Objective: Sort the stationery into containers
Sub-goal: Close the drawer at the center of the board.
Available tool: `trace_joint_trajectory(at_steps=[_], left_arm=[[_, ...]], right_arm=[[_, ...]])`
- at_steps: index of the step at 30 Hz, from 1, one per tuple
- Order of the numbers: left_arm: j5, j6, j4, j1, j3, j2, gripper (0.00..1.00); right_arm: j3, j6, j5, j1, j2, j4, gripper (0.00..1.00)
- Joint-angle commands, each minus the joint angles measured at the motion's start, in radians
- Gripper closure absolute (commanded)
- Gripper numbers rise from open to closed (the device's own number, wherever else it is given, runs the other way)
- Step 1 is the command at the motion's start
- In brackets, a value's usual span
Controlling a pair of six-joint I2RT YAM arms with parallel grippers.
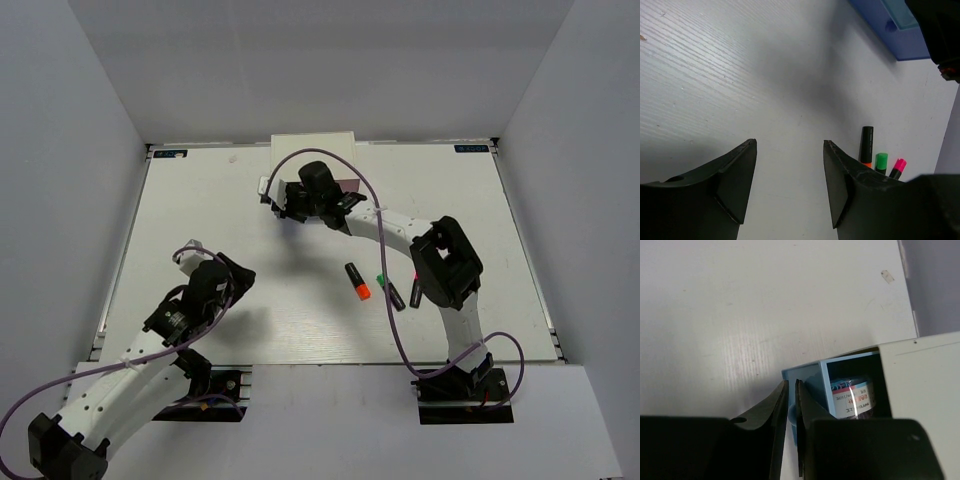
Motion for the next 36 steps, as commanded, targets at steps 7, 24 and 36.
trace_joint_trajectory(at_steps=[7, 24, 36], left_arm=[[0.012, -0.003, 0.042, -0.007, 0.002, 0.020, 0.34], [0.050, 0.015, 0.109, -0.007, -0.008, 0.049, 0.26], [0.144, 0.099, 0.564, -0.007, -0.072, 0.187, 0.18]], right_arm=[[0.110, -0.014, 0.062, -0.020, 0.046, 0.055, 0.83], [0.192, -0.030, 0.192, -0.037, 0.118, 0.039, 0.85], [-0.395, 0.099, -0.072, -0.055, -0.327, 0.324, 0.15]])
